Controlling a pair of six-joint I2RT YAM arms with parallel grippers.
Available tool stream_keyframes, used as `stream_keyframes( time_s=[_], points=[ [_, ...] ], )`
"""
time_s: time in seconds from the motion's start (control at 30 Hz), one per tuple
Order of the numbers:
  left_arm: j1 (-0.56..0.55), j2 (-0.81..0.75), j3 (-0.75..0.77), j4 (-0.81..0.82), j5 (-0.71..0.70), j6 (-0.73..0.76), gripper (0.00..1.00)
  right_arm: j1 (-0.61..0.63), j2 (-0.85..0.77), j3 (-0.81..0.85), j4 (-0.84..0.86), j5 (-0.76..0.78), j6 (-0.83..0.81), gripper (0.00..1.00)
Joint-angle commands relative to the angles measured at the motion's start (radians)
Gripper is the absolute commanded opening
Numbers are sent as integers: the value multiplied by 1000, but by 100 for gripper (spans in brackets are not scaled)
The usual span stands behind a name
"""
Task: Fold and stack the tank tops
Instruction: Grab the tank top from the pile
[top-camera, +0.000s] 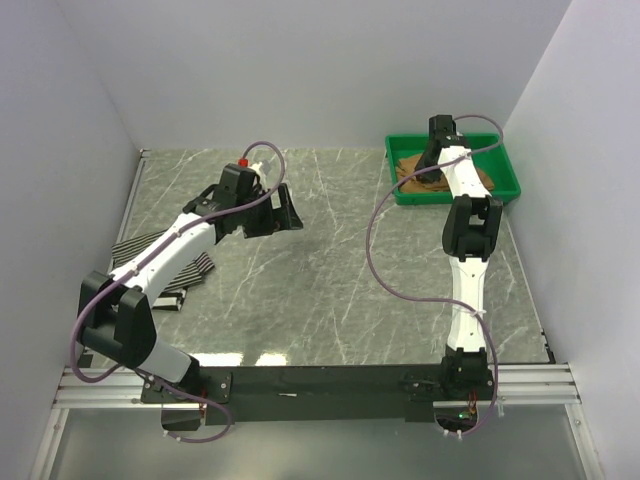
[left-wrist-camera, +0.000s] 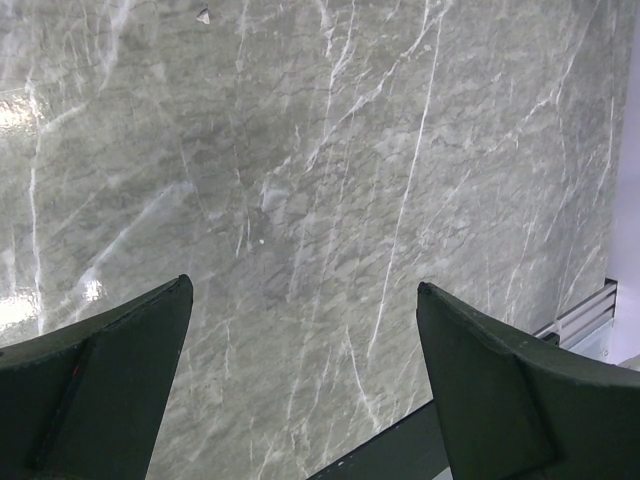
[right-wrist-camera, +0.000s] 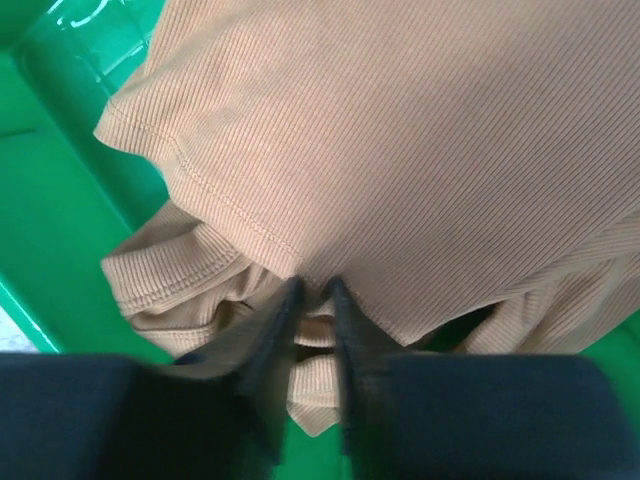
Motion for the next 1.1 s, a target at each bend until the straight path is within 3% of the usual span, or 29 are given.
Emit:
stream_keyframes(
  time_s=[0.0,0.03,0.13,0.47,0.8,1.07],
  points=[
    [-3,11,52,42,37,18,99,-3,18,25,-6,-33,2,23],
    [-3,13,53,44,42,18,99,-3,10,15,18,-39,-5,12],
    [-3,19,56,50,48,15,99,-3,-28,-37,87,-39,-3,0],
    [-3,26,82,41,28,19,99,-1,-197,-79,241,0,20,0],
    [-3,31,93,47,16,7,99,6,-373,-2,333,-40,11,0],
    [23,-38,63,81,-17,-48,98,166,-646,101,365,-13,-74,0]
  ],
)
